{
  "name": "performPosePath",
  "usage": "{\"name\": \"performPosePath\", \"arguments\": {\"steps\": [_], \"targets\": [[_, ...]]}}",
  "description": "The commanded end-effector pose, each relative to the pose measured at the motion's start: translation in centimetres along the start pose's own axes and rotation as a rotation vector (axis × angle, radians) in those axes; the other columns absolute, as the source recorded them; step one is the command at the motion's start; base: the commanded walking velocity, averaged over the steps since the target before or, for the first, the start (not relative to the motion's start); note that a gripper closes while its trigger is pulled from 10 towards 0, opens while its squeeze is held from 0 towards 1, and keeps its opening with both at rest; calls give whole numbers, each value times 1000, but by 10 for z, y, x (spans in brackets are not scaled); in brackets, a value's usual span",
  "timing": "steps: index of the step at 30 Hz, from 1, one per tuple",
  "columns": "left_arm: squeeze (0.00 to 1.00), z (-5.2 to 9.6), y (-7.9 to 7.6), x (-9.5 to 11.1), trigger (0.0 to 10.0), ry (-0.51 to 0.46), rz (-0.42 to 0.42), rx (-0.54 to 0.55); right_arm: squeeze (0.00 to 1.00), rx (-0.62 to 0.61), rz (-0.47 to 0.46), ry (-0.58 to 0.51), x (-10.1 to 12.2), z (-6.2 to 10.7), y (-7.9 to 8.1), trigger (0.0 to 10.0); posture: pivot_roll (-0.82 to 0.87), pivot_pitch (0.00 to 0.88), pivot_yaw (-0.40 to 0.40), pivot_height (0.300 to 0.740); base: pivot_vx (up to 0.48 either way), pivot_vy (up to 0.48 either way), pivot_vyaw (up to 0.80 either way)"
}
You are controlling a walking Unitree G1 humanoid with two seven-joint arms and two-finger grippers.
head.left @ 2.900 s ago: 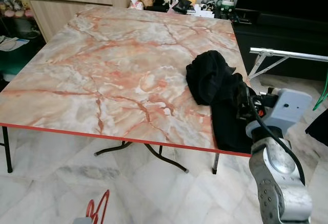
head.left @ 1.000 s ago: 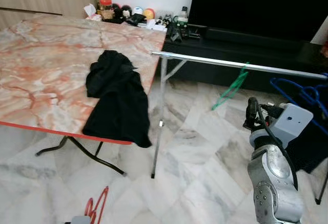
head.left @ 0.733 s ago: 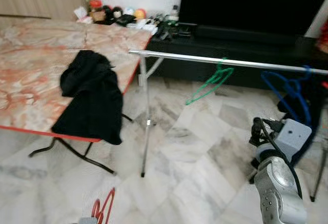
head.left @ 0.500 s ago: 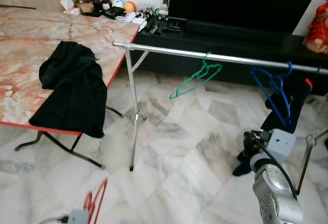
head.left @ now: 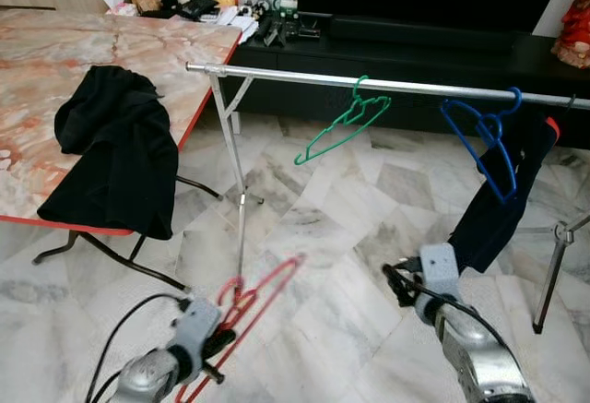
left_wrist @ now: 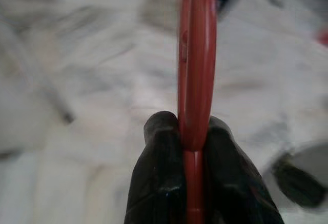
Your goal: Hang hanger
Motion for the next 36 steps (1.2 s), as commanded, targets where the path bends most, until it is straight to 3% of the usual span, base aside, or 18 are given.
{"name": "performPosePath", "arguments": {"steps": [1, 4, 7, 13, 20, 30, 36], "targets": [[0, 3, -10, 0, 10000, 34, -96, -178, 0, 255, 207, -17, 16, 9, 24, 10000, 3, 158, -26, 740, 0, 0, 0], [0, 10, -15, 7, 10000, 44, -229, -338, 0, 583, 322, 71, 14, 37, 43, 10000, -5, 157, -24, 740, 0, 0, 0], [0, 10, -13, 22, 10000, 33, -308, -415, 0, 741, 379, 188, 3, 51, 42, 10000, -3, 156, -25, 740, 0, 0, 0], [0, 2, -17, 52, 10000, -11, -402, -496, 0, 853, 357, 306, -13, 51, 41, 10000, -1, 155, -30, 740, 0, 0, 0], [0, -2, -28, 88, 10000, -88, -480, -592, 0, 858, 424, 321, -31, 39, 50, 10000, 21, 161, -26, 740, 0, 0, 0], [0, -2, -42, 90, 10000, -69, -541, -675, 0, 927, 382, 245, -24, 43, 63, 10000, 14, 168, -16, 740, 0, 0, 0], [0, -1, -45, 95, 10000, -67, -551, -689, 0, 978, 414, 314, -37, 42, 67, 10000, 10, 162, -14, 740, 0, 0, 0]]}}
Point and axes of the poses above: a point about 5 cm out from each wrist's last joint towards the gripper, its own z axis pointing back from the gripper into the wrist, its own x axis along the axis of the wrist's last joint, y = z × x, the point moved 3 cm from there along -z, pointing out of the wrist towards the gripper, and after that the axes turned 14 degrees about -z, right-handed, at the moved point
